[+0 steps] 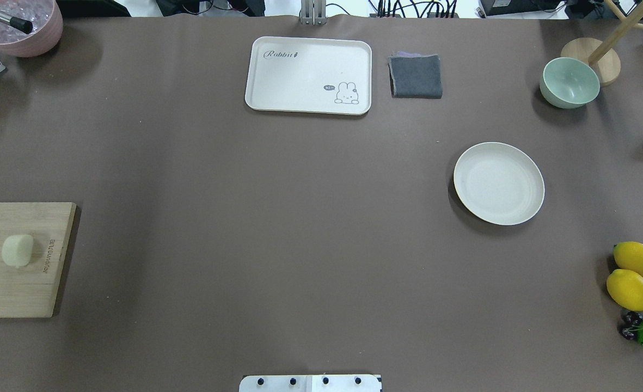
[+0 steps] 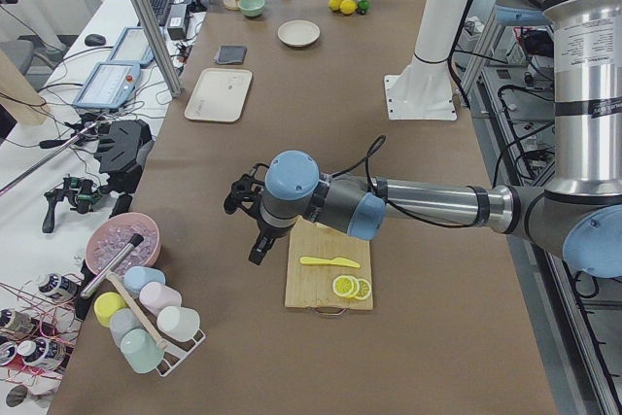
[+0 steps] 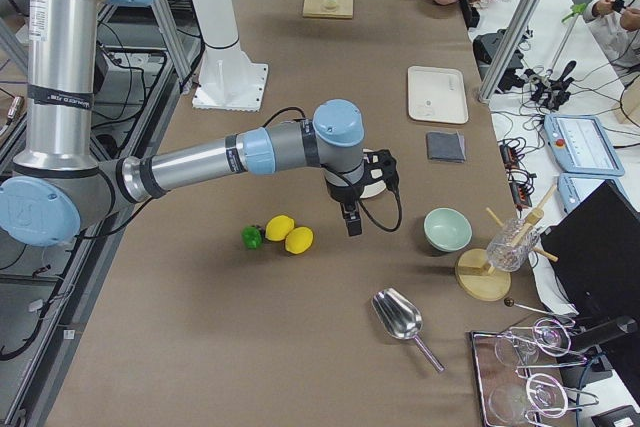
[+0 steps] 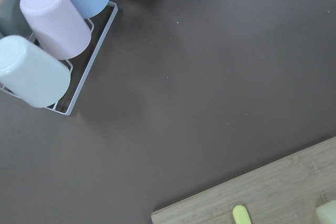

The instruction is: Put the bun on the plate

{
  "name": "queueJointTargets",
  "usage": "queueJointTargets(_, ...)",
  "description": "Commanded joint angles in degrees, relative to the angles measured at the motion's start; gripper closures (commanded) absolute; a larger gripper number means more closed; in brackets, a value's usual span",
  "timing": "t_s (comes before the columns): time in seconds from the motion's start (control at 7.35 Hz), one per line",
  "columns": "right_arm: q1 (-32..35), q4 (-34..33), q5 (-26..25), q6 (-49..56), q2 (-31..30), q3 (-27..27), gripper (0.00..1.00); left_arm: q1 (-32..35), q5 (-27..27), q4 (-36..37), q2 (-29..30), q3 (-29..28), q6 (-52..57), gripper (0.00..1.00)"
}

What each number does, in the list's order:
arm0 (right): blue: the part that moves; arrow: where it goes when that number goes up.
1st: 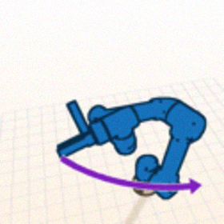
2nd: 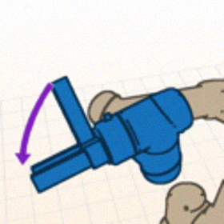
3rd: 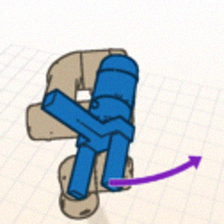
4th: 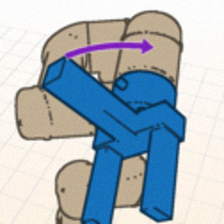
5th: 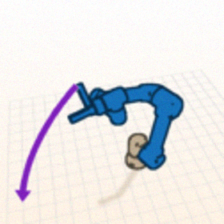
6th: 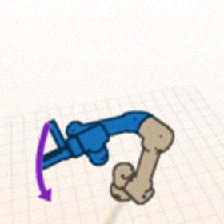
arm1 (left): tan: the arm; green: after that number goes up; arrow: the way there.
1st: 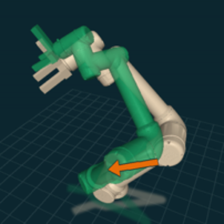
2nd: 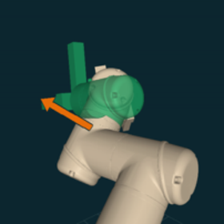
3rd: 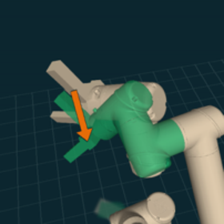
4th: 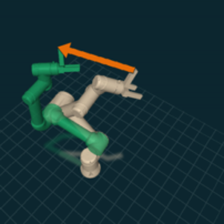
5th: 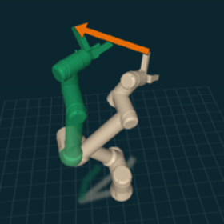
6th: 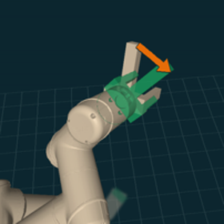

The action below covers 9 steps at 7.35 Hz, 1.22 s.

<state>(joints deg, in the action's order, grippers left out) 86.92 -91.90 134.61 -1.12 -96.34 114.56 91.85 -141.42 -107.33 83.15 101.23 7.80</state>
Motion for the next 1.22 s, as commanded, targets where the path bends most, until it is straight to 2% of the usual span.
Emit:
queueJointTargets(0.0,-5.3,6.4,0.0,-11.6,0.2,-0.1,0.0,0.0,-2.6,-0.7,0.7,1.1,-1.2,0.02)
queueJointTargets(0.27,-12.9,18.1,-1.1,-27.5,-0.6,-1.1,0.0,-2.7,-2.7,-5.9,0.7,1.6,-13.2,0.02)
queueJointTargets(0.41,-16.7,23.7,-3.2,-34.2,-1.9,-1.1,0.01,-7.1,-2.5,-9.6,0.8,1.6,-23.0,0.02)
queueJointTargets(0.68,-22.1,35.4,-6.6,-42.4,-7.0,-2.8,0.04,-13.0,-1.9,-19.4,0.6,1.2,-36.0,0.02)
queueJointTargets(0.82,-24.4,44.3,-7.4,-46.3,-8.2,-7.3,0.05,-14.5,-1.9,-21.8,0.4,1.0,-37.3,0.02)
queueJointTargets(0.95,-28.8,53.7,-10.9,-53.6,-7.7,-12.3,0.08,-15.0,-1.9,-22.0,0.4,1.1,-37.4,0.02)
queueJointTargets(1.09,-33.0,58.4,-15.1,-60.2,-5.1,-16.3,0.13,-15.6,-1.9,-22.0,0.4,1.1,-37.2,0.02)
